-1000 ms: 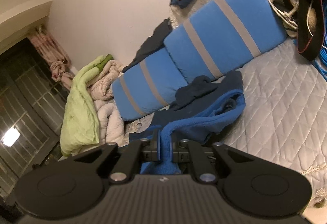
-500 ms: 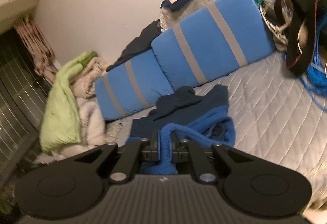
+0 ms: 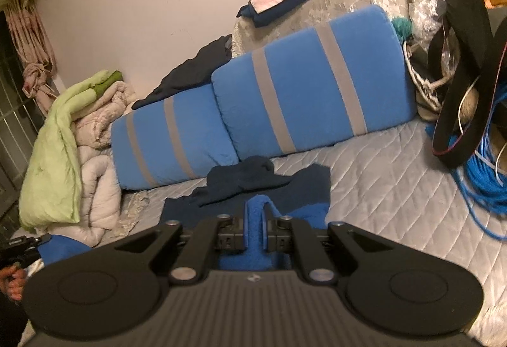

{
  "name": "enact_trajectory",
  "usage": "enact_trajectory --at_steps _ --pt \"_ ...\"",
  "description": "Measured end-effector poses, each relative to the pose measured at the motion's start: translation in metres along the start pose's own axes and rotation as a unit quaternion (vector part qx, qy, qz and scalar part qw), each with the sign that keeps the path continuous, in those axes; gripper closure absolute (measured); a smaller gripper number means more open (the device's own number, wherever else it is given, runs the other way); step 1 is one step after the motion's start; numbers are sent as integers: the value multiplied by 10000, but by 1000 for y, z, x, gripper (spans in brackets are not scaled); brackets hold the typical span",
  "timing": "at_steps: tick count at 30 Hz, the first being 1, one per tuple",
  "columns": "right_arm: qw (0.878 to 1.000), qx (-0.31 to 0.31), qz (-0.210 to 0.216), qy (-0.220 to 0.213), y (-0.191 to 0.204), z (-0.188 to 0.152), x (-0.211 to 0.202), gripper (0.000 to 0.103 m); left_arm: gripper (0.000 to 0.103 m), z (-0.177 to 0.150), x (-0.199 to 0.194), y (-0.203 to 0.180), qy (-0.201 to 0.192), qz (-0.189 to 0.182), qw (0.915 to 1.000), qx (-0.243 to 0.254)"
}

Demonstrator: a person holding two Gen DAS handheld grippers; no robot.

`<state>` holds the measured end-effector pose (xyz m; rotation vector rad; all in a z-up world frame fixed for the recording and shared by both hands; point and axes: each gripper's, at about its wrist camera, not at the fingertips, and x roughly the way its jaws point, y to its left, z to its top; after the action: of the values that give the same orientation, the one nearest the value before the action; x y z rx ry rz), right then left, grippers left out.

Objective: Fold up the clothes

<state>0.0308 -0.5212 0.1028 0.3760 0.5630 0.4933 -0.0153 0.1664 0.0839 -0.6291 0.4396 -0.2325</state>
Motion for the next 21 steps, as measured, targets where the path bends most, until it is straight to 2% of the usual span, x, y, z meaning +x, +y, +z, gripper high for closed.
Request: enact_trajectory --at_steps 11,21 --pt "9998 -51 -183 -48 -13 25 39 94 88 21 34 -2 -40 109 9997 201" --pt "9989 -247 -405 -8 -20 51 93 94 88 48 86 0 -104 334 9986 403"
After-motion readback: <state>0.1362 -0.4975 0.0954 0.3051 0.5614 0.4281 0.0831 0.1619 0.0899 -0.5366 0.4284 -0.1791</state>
